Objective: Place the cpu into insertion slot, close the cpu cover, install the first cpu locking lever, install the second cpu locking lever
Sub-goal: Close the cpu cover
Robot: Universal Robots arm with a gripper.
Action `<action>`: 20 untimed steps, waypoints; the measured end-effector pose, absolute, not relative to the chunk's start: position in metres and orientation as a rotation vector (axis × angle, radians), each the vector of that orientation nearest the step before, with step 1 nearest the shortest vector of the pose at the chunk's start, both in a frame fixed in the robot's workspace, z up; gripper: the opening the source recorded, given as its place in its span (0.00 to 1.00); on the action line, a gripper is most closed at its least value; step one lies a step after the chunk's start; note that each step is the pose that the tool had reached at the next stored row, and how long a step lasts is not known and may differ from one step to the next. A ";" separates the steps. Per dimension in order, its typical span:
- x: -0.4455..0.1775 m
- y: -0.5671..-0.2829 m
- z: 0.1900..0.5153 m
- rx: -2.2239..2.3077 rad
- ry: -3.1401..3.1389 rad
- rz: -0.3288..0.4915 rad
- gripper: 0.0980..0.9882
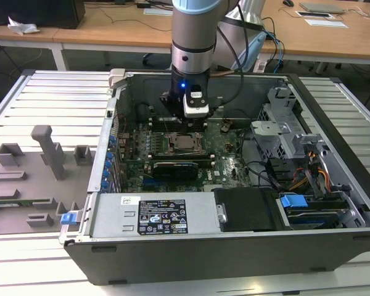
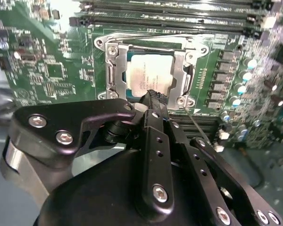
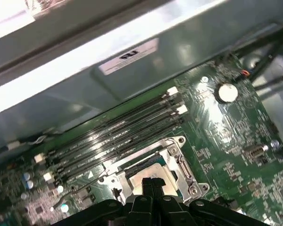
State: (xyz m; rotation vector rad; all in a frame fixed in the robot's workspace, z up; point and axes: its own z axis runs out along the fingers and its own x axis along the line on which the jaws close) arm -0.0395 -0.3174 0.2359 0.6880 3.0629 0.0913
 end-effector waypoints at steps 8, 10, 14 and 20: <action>-0.039 -0.317 0.236 0.387 3.121 0.091 0.01; -0.039 -0.317 0.235 0.322 3.130 0.091 0.01; -0.039 -0.317 0.235 0.206 3.141 0.091 0.01; -0.040 -0.318 0.233 0.099 3.148 0.090 0.01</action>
